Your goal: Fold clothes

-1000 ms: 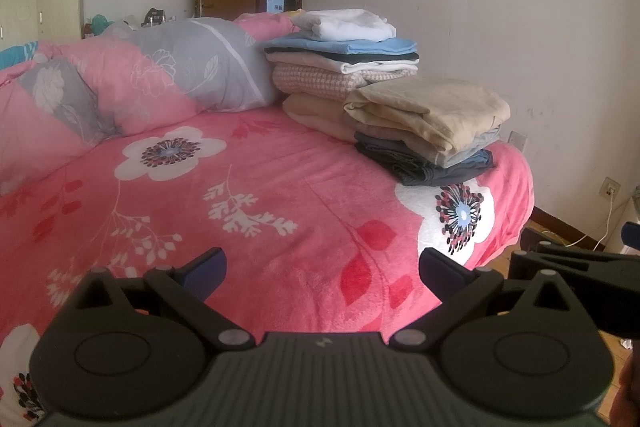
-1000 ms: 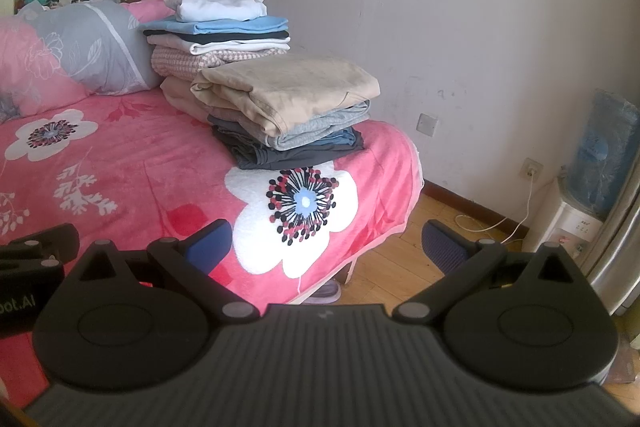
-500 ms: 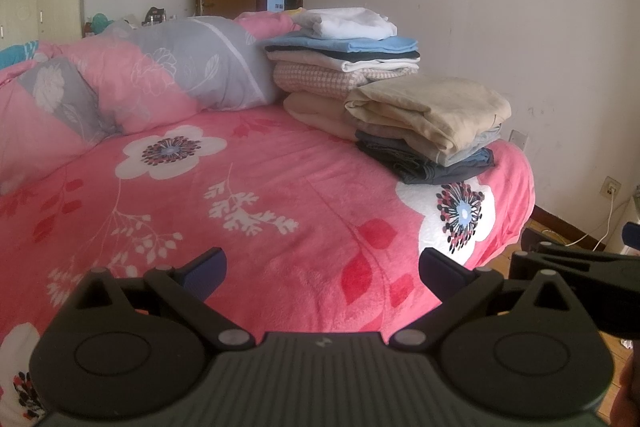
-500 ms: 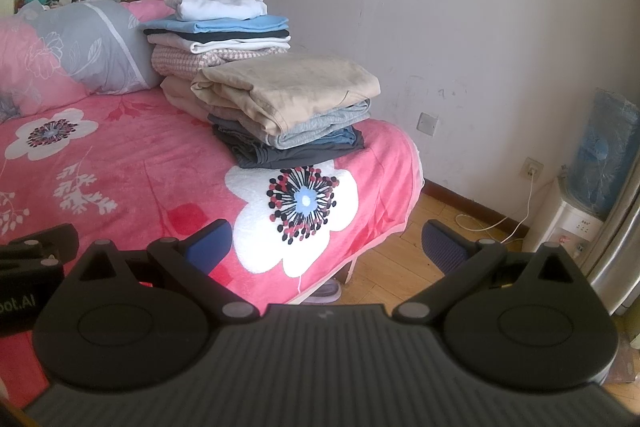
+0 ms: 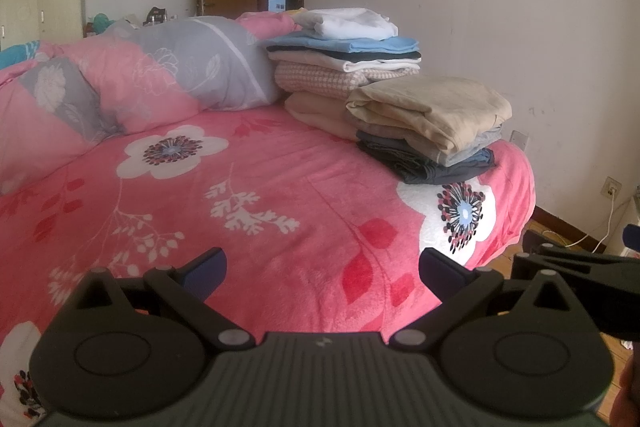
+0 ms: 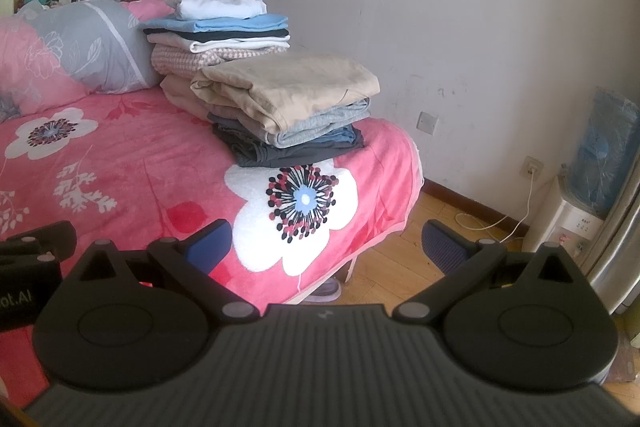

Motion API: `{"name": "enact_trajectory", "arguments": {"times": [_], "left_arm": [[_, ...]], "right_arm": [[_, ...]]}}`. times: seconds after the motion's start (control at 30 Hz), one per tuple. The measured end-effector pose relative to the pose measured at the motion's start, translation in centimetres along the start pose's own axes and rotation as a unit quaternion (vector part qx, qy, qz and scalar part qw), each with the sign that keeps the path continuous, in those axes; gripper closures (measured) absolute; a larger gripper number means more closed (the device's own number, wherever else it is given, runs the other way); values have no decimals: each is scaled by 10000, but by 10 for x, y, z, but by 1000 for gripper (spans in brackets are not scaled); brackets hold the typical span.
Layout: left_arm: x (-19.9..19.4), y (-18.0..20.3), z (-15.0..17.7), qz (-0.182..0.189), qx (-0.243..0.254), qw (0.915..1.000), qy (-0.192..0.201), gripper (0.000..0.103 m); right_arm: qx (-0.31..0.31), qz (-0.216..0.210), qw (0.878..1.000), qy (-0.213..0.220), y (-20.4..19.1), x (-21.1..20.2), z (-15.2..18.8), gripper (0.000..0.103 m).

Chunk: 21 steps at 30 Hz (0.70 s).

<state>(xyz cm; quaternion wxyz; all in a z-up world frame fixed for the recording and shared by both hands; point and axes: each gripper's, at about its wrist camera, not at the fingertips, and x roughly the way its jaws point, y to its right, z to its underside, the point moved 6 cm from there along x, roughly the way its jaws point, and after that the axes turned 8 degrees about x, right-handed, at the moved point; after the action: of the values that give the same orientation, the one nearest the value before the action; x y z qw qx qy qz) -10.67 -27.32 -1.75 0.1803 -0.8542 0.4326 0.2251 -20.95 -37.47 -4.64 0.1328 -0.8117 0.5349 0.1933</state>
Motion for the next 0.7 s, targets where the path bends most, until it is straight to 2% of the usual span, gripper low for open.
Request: {"name": "enact_trajectory", "arguments": {"times": [0.7], "left_arm": [[-1,1,-1,-11,-8,10000,-4,0]], "right_arm": [[-5,17,10000,11,0,-1,0,1]]}}
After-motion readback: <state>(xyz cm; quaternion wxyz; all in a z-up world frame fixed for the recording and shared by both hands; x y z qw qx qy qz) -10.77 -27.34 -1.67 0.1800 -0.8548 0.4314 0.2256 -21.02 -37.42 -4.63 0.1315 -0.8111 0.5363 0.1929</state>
